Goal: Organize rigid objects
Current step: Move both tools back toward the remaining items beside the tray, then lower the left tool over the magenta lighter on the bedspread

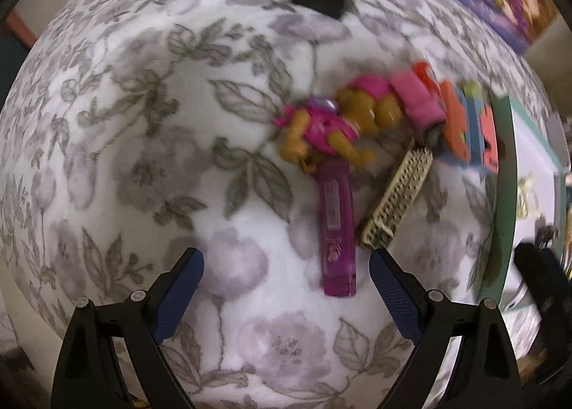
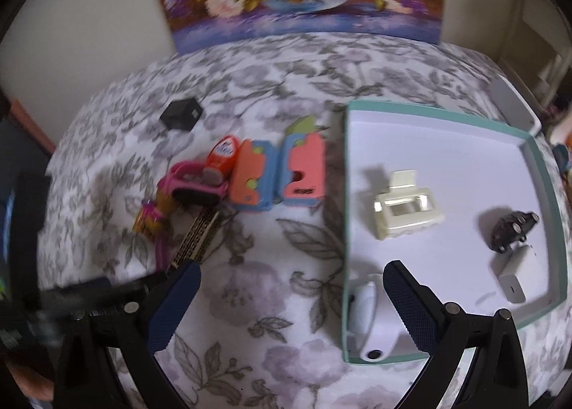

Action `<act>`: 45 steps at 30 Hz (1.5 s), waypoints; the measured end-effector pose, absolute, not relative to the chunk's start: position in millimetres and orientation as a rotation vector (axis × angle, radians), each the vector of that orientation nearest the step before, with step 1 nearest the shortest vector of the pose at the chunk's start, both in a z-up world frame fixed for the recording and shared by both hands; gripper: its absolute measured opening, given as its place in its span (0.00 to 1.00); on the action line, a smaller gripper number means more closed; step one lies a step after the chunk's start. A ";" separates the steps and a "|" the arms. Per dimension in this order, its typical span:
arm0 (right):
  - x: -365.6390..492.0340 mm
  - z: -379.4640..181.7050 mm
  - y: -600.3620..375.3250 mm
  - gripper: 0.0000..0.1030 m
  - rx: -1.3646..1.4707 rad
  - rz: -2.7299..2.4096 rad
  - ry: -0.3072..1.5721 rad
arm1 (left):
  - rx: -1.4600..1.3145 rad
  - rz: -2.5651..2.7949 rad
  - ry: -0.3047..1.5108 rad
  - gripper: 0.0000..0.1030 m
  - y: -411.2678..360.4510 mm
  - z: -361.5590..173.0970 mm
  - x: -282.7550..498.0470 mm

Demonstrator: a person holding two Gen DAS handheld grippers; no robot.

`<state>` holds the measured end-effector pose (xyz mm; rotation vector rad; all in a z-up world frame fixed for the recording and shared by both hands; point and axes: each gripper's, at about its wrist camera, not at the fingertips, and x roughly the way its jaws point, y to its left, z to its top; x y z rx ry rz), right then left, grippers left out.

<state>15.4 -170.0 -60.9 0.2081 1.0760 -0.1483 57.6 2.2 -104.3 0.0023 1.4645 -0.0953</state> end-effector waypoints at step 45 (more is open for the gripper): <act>24.7 -75.9 -155.2 1.00 0.199 -0.069 1.126 | -0.086 -0.059 1.379 0.91 0.7 -82.9 62.3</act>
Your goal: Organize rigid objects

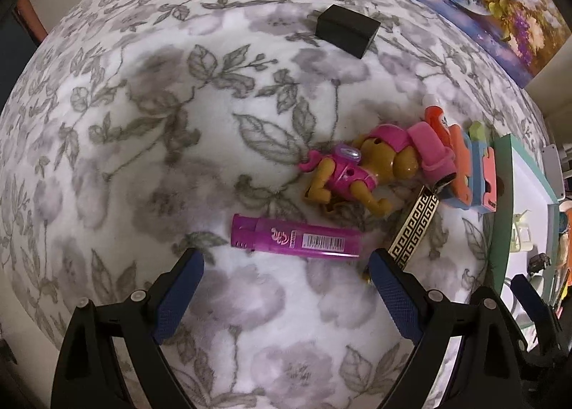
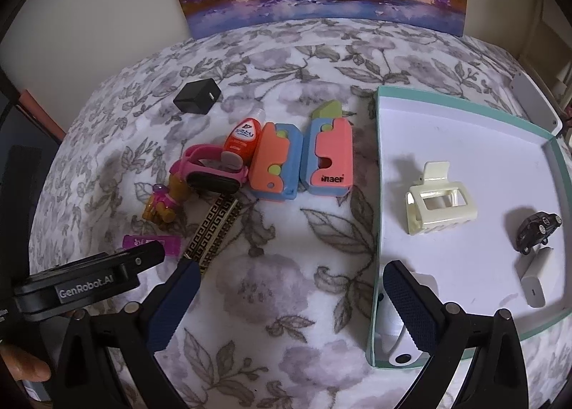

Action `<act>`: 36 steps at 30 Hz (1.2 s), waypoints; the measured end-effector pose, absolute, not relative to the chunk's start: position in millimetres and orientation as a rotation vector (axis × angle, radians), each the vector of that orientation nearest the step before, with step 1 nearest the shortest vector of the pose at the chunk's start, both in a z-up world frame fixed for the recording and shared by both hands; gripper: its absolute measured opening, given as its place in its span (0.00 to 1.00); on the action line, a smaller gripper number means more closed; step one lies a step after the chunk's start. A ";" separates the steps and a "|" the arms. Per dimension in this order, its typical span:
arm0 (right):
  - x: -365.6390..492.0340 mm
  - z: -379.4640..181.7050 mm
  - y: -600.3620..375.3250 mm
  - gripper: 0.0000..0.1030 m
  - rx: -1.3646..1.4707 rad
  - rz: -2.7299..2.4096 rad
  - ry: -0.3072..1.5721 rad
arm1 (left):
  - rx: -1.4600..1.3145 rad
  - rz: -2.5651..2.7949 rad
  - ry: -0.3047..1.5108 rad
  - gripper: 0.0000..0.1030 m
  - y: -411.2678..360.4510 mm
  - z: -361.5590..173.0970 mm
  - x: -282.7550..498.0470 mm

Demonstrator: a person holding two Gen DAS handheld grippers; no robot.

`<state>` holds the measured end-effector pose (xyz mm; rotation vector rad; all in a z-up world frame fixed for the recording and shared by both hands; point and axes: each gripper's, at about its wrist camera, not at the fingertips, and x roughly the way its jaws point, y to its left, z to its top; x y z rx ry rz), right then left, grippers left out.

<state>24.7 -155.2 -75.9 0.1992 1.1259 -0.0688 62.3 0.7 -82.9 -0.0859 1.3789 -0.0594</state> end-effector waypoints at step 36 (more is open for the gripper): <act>29.0 -84.8 -144.1 1.00 0.092 0.006 1.135 | -0.186 -0.091 1.385 0.72 6.3 -83.9 72.1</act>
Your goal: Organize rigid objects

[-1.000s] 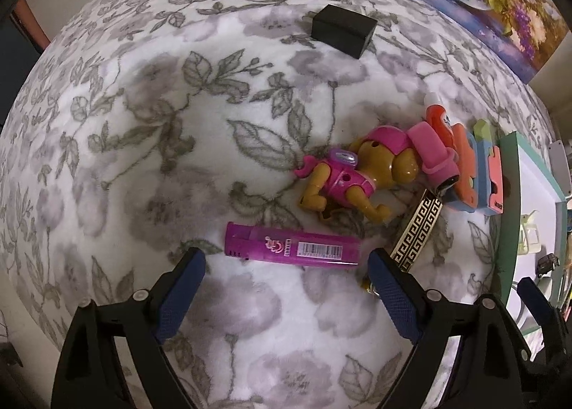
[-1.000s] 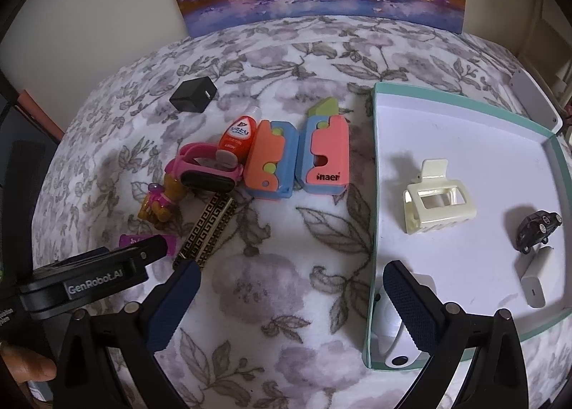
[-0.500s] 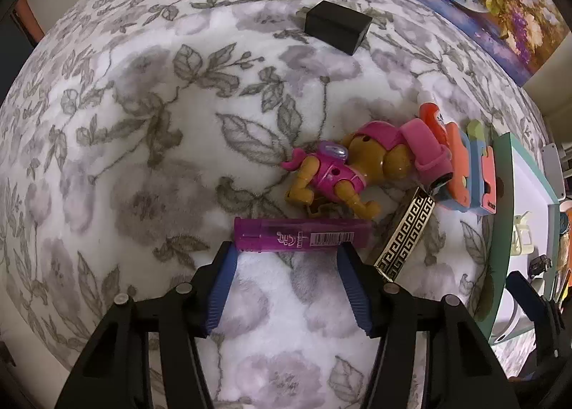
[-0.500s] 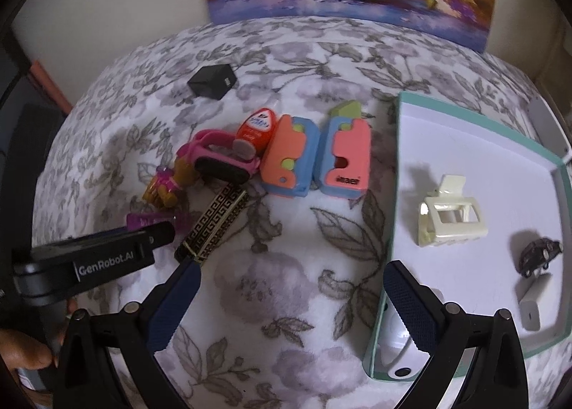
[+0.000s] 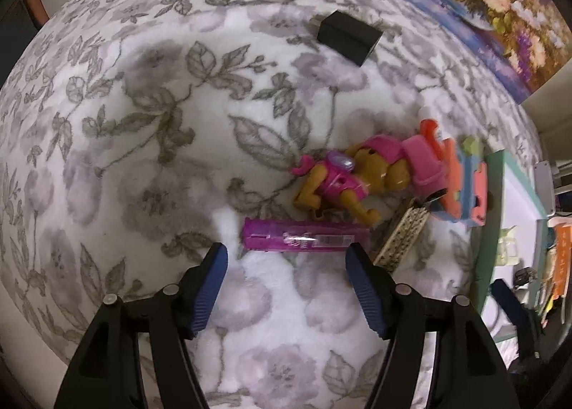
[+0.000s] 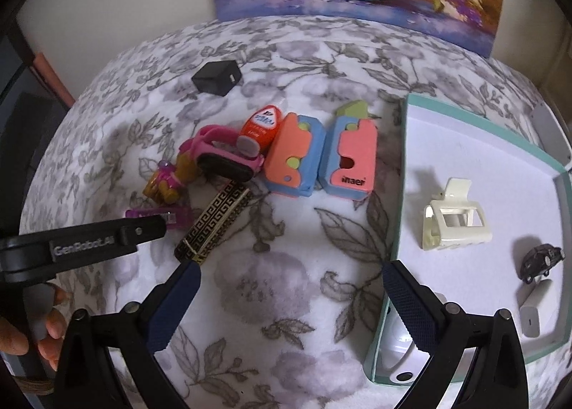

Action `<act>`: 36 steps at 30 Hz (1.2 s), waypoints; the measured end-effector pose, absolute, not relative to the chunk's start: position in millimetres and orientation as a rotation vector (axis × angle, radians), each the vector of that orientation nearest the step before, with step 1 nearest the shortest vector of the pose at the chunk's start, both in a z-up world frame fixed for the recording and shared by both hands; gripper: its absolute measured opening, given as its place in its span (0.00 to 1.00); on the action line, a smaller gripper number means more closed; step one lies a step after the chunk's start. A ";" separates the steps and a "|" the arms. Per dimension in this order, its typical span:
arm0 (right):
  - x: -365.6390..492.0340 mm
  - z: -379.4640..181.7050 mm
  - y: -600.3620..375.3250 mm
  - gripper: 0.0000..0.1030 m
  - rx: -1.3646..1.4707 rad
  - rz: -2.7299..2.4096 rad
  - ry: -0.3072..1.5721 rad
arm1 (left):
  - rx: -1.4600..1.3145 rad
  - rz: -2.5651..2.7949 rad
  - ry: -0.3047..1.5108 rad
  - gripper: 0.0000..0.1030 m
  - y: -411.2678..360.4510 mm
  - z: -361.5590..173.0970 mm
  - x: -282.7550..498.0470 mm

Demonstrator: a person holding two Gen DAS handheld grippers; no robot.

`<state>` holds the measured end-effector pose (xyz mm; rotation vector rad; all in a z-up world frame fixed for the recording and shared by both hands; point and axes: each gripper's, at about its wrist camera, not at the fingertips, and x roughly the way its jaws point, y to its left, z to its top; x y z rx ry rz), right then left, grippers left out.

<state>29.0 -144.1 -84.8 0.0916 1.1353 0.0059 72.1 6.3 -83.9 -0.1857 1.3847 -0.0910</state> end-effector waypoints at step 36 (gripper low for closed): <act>30.1 -83.2 -154.6 1.00 0.147 0.015 1.134 | -0.109 0.012 1.386 0.81 8.8 -95.4 79.3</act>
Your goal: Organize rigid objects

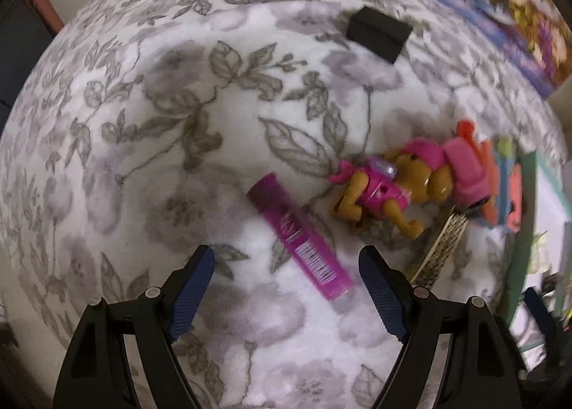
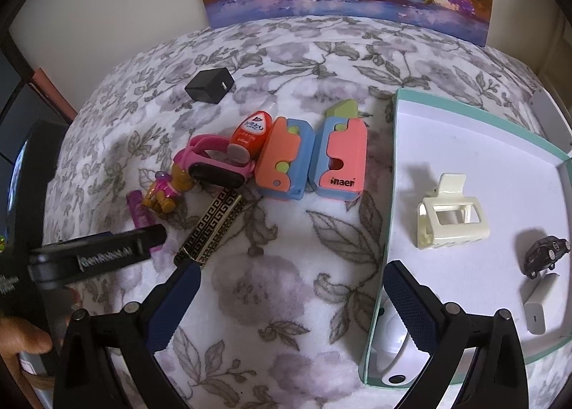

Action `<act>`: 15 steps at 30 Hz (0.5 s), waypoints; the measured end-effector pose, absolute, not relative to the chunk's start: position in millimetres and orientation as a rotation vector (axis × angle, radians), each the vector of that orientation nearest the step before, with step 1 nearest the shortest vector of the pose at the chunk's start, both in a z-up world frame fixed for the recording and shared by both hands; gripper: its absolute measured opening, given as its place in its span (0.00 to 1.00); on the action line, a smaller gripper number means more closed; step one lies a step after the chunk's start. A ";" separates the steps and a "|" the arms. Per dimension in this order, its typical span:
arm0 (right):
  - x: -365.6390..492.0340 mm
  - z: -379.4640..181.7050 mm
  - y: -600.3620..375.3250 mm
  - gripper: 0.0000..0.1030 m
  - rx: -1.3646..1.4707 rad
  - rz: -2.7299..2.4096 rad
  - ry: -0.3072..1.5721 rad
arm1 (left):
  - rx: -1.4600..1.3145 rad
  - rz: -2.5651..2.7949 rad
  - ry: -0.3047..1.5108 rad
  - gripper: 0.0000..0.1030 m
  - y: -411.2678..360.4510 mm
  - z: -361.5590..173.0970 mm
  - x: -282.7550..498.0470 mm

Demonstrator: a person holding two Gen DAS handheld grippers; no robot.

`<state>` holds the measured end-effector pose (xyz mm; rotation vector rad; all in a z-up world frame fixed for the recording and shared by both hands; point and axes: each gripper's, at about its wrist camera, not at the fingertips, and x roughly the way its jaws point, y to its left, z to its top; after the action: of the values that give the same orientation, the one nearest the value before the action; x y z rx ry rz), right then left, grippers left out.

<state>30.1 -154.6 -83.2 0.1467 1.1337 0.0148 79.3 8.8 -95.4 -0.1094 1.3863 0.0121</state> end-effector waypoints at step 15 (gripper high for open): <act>29.6 -82.2 -161.1 1.00 0.190 0.013 1.126 | -0.138 0.186 1.321 0.81 49.0 -107.4 99.6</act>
<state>29.6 -161.1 -82.2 0.1896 1.1264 0.0132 99.6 49.0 -107.4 -0.1383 1.3210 0.1861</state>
